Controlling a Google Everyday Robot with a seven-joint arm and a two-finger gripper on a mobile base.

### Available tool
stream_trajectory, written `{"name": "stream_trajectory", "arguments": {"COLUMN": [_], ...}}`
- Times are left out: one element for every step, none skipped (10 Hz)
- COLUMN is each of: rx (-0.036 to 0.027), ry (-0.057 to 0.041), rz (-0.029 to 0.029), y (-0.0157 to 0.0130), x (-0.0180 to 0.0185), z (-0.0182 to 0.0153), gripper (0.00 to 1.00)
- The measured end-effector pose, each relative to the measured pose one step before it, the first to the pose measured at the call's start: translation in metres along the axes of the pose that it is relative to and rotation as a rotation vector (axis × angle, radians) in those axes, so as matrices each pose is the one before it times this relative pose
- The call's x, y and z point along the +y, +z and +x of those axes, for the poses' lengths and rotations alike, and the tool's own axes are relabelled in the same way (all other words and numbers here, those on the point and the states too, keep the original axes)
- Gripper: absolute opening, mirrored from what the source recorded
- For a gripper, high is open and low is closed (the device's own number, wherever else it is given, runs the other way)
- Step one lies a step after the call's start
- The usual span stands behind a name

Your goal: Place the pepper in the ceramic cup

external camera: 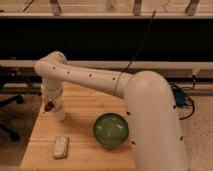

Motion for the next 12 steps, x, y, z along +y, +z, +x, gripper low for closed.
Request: {"name": "stream_trajectory", "arguments": {"rx": [-0.00006, -0.00179, -0.00181, -0.00138, 0.00004, -0.00022, 0.00115, 0.00221, 0.00131, 0.00204, 0.00276, 0.00146], "ry": [-0.00344, -0.00485, -0.00597, -0.00283, -0.0008, -0.00287, -0.00232, -0.00423, -0.00259, -0.00249, -0.00113, -0.00017], "rz": [0.00189, 0.00043, 0.0033, 0.00312, 0.004, 0.00261, 0.00309, 0.00464, 0.00344, 0.00499, 0.00438, 0.00152], "y": [0.00099, 0.00316, 0.00362, 0.00391, 0.00051, 0.00024, 0.00013, -0.00027, -0.00108, -0.00213, -0.00225, -0.00071], "x": [-0.00117, -0.00112, -0.00133, 0.00087, 0.00079, -0.00021, -0.00032, -0.00124, -0.00058, -0.00038, 0.00001, 0.00033], "z": [0.00243, 0.00106, 0.00172, 0.00357, 0.00282, 0.0011, 0.00115, 0.00063, 0.00021, 0.00079, 0.00119, 0.00072], "gripper": [0.03, 0.1, 0.2, 0.32, 0.42, 0.5, 0.6, 0.74, 0.78, 0.8, 0.8, 0.8]}}
